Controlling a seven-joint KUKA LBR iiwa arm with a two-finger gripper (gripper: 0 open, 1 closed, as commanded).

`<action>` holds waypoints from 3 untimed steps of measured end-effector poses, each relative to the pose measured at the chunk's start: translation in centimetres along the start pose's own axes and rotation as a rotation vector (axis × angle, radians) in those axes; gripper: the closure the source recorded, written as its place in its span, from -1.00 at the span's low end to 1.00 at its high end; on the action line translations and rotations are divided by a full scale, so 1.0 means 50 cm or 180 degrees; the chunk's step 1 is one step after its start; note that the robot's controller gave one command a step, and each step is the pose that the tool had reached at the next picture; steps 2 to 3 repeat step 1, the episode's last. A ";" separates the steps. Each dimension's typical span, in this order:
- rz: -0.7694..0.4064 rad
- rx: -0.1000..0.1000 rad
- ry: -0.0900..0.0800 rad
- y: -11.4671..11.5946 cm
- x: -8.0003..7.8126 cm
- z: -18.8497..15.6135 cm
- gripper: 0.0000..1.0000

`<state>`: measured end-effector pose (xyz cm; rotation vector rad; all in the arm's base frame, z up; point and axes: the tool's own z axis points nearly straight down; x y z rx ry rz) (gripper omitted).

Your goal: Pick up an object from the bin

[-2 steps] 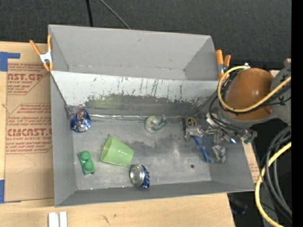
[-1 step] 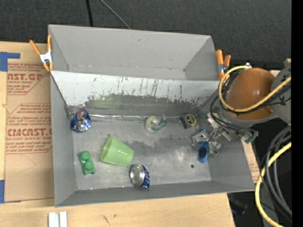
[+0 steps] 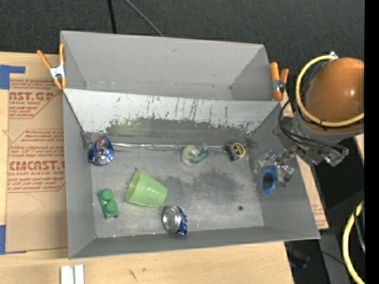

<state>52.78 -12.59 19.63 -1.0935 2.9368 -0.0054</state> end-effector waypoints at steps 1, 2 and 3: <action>-0.2106 -0.0015 0.0003 0.025 0.033 -0.202 1.00; -0.2106 -0.0015 0.0003 0.025 0.033 -0.202 1.00; -0.2106 -0.0015 0.0003 0.025 0.033 -0.202 1.00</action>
Offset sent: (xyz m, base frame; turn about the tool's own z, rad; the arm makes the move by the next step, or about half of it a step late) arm -0.0223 -0.0021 0.0999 -0.6628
